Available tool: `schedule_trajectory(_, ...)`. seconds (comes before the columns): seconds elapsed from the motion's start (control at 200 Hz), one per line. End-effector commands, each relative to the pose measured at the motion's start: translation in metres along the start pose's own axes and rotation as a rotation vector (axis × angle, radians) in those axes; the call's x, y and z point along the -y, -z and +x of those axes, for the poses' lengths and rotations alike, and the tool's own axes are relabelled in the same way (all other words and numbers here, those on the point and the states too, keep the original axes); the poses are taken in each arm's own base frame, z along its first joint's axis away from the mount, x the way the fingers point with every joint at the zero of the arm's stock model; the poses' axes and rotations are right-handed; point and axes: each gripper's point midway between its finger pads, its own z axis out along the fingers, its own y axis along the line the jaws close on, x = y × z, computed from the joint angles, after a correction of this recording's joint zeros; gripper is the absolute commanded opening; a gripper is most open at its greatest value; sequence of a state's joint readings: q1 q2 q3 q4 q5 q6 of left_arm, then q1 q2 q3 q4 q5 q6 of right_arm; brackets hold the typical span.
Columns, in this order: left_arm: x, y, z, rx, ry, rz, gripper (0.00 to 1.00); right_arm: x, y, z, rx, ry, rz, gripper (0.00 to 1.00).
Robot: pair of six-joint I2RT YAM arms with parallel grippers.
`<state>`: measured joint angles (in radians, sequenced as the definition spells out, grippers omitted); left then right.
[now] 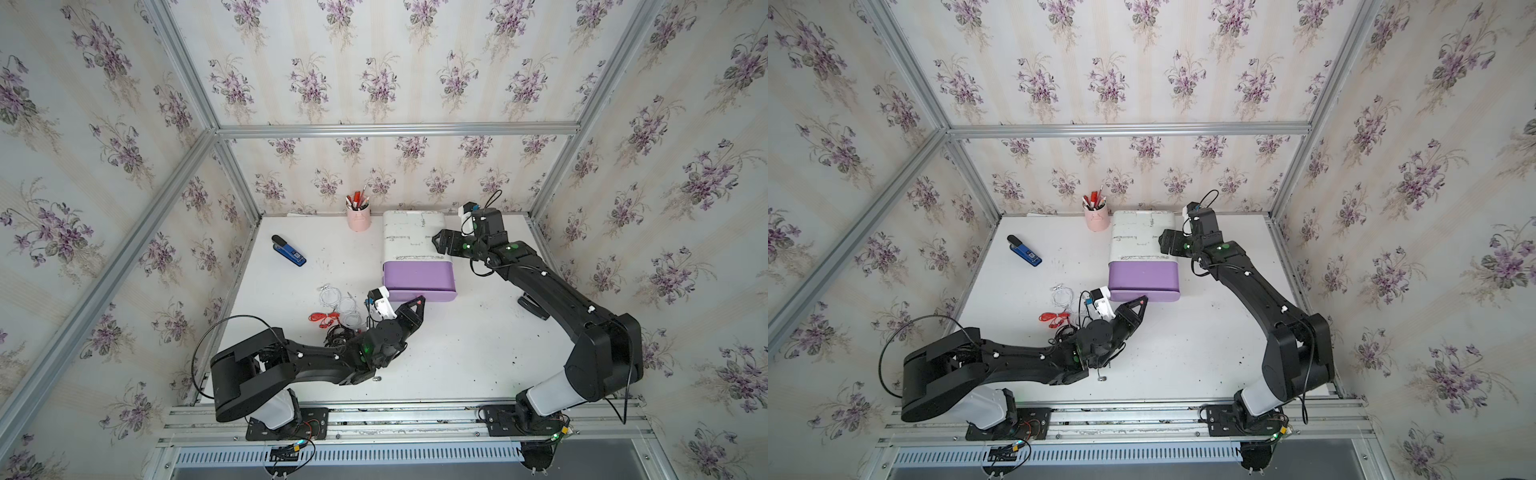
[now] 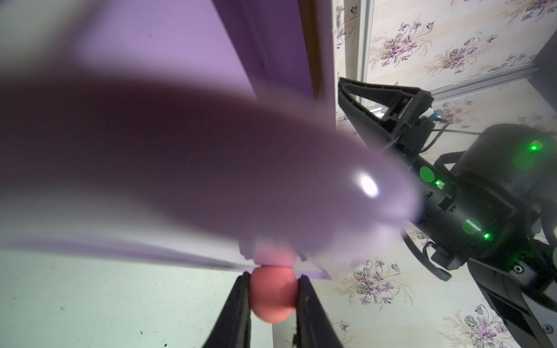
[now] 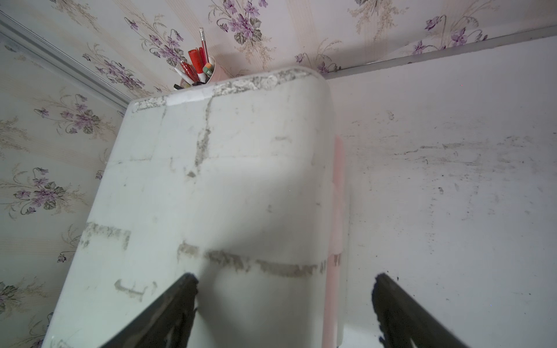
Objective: Place the wired earphones into the drawer by color
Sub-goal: Open the drawer in the storage box.
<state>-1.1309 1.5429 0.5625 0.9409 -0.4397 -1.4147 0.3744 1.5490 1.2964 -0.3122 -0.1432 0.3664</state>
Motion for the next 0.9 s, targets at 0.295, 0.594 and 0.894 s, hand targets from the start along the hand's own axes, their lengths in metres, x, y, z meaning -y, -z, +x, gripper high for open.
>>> schedule_trajectory(0.295, -0.009, 0.009, 0.027, -0.077, -0.012, -0.036, 0.21, -0.003, 0.0, -0.002, 0.003, -0.008, -0.008, 0.93)
schedule_trajectory(0.594, -0.004, 0.016, 0.026, -0.075, -0.014, -0.031, 0.21, 0.001, -0.012, 0.006, -0.022, -0.043, 0.02, 0.91)
schedule_trajectory(0.894, -0.001, 0.021, 0.028, -0.079, -0.011, -0.027, 0.22, 0.007, -0.022, 0.015, -0.047, -0.049, 0.066, 0.89)
